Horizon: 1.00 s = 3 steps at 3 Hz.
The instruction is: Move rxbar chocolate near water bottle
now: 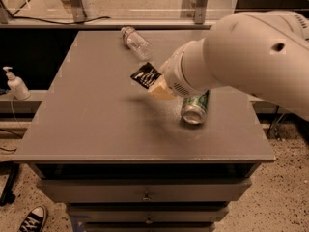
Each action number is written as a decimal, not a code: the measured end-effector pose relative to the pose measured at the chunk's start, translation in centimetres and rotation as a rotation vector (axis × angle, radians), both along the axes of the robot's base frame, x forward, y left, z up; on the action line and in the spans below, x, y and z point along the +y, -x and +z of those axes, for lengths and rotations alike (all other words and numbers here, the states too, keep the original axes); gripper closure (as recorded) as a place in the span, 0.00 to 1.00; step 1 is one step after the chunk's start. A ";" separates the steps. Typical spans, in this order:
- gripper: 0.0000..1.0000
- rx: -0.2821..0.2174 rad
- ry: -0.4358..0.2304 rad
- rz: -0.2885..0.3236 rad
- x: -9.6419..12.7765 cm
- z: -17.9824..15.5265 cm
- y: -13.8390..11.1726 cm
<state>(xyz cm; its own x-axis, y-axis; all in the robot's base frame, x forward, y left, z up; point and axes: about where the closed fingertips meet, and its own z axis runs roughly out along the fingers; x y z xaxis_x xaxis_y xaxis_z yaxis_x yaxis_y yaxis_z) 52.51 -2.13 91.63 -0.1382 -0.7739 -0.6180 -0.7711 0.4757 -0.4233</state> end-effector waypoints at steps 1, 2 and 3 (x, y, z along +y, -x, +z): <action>1.00 -0.060 0.039 -0.029 -1.9 0.9 -3.3; 1.00 -0.098 0.059 -0.067 -4.6 1.1 -7.0; 1.00 -0.115 0.058 -0.089 -7.6 1.1 -10.5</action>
Offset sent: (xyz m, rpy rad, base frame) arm 0.1183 -0.0832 0.0096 -0.0812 -0.1385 -0.1178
